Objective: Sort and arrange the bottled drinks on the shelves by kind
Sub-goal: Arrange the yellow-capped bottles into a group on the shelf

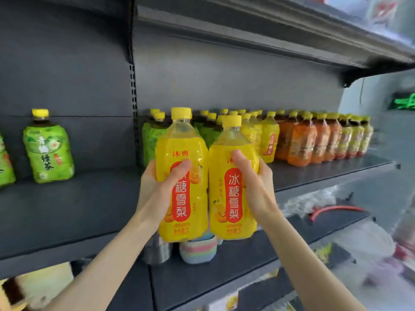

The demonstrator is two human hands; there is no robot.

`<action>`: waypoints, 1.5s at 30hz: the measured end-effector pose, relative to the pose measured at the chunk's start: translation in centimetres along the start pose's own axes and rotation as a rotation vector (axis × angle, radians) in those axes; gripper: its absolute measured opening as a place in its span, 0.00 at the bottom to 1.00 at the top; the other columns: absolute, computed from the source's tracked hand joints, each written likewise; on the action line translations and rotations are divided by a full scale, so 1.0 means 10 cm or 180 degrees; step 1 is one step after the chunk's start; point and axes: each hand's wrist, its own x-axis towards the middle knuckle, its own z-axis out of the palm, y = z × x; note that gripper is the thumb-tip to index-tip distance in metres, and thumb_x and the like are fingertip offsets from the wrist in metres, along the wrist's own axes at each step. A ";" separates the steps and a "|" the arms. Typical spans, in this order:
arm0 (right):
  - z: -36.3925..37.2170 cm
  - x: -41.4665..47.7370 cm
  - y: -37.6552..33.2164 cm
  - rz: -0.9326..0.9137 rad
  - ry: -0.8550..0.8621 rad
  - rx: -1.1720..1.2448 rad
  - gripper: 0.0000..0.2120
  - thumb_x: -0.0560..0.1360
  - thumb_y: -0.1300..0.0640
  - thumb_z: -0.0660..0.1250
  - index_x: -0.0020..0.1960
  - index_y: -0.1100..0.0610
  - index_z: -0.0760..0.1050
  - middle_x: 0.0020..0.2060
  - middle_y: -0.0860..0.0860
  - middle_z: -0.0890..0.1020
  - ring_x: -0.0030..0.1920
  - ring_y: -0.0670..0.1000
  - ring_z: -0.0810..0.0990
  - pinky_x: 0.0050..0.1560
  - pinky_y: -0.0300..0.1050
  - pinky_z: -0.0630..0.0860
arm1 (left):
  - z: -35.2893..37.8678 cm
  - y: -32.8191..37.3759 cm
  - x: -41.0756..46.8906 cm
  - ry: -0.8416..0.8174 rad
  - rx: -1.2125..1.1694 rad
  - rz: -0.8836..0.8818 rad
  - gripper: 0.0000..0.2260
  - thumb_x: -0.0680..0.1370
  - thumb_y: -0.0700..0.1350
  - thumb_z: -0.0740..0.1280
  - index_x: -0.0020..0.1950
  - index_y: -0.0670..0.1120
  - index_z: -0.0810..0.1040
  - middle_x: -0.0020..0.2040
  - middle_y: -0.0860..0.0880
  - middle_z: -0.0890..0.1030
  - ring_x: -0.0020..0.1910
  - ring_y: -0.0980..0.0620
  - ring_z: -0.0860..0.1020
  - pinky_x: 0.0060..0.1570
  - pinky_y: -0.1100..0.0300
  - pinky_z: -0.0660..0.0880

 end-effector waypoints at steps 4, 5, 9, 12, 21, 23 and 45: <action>-0.67 0.07 -0.06 -0.0110 0.0125 -0.0069 0.44 0.57 0.24 0.69 0.65 0.48 0.73 0.56 0.51 0.83 0.55 0.54 0.83 0.56 0.60 0.78 | 0.64 -0.08 0.01 -0.0256 0.0015 -0.0009 0.22 0.63 0.56 0.75 0.54 0.55 0.76 0.43 0.55 0.85 0.42 0.55 0.83 0.36 0.61 0.78; -0.81 0.13 -0.06 -0.0163 0.0107 -0.0040 0.35 0.60 0.27 0.69 0.60 0.47 0.76 0.52 0.50 0.85 0.51 0.53 0.84 0.54 0.59 0.79 | 0.77 -0.12 0.04 -0.0294 0.0024 -0.0005 0.22 0.63 0.55 0.75 0.55 0.55 0.76 0.44 0.54 0.85 0.43 0.54 0.83 0.38 0.59 0.78; -1.20 0.42 -0.04 -0.0223 0.0150 0.0060 0.27 0.61 0.31 0.70 0.53 0.47 0.78 0.45 0.50 0.86 0.46 0.52 0.85 0.51 0.59 0.81 | 1.21 -0.25 0.27 -0.0363 0.0032 0.0019 0.24 0.64 0.56 0.72 0.58 0.52 0.75 0.48 0.50 0.84 0.45 0.51 0.83 0.41 0.56 0.78; -1.41 0.72 0.08 -0.0262 0.0123 0.0094 0.33 0.59 0.30 0.70 0.56 0.49 0.78 0.46 0.52 0.86 0.46 0.54 0.85 0.51 0.61 0.81 | 1.48 -0.43 0.49 -0.0364 0.0037 0.0092 0.24 0.65 0.56 0.73 0.58 0.52 0.75 0.48 0.50 0.84 0.45 0.51 0.83 0.38 0.58 0.79; -1.89 1.78 0.51 -0.0200 -0.0050 0.0003 0.31 0.59 0.31 0.71 0.55 0.49 0.78 0.47 0.52 0.86 0.46 0.53 0.86 0.50 0.59 0.82 | 2.13 -1.08 1.29 -0.0152 0.0198 0.0215 0.26 0.61 0.58 0.73 0.57 0.55 0.74 0.48 0.53 0.83 0.43 0.56 0.83 0.42 0.57 0.76; -2.01 2.02 0.59 -0.0211 -0.0012 0.0011 0.30 0.59 0.32 0.70 0.54 0.49 0.78 0.47 0.52 0.86 0.46 0.53 0.86 0.50 0.58 0.82 | 2.30 -1.18 1.46 -0.0124 0.0276 0.0231 0.27 0.61 0.60 0.72 0.58 0.56 0.73 0.49 0.54 0.82 0.45 0.56 0.82 0.42 0.58 0.76; -2.65 3.25 1.34 -0.0305 -0.0868 0.0337 0.40 0.61 0.34 0.71 0.67 0.47 0.62 0.60 0.50 0.76 0.58 0.50 0.80 0.55 0.51 0.80 | 3.31 -1.95 1.66 0.1456 0.2084 0.1000 0.40 0.65 0.62 0.73 0.71 0.54 0.59 0.64 0.54 0.64 0.63 0.61 0.66 0.53 0.77 0.64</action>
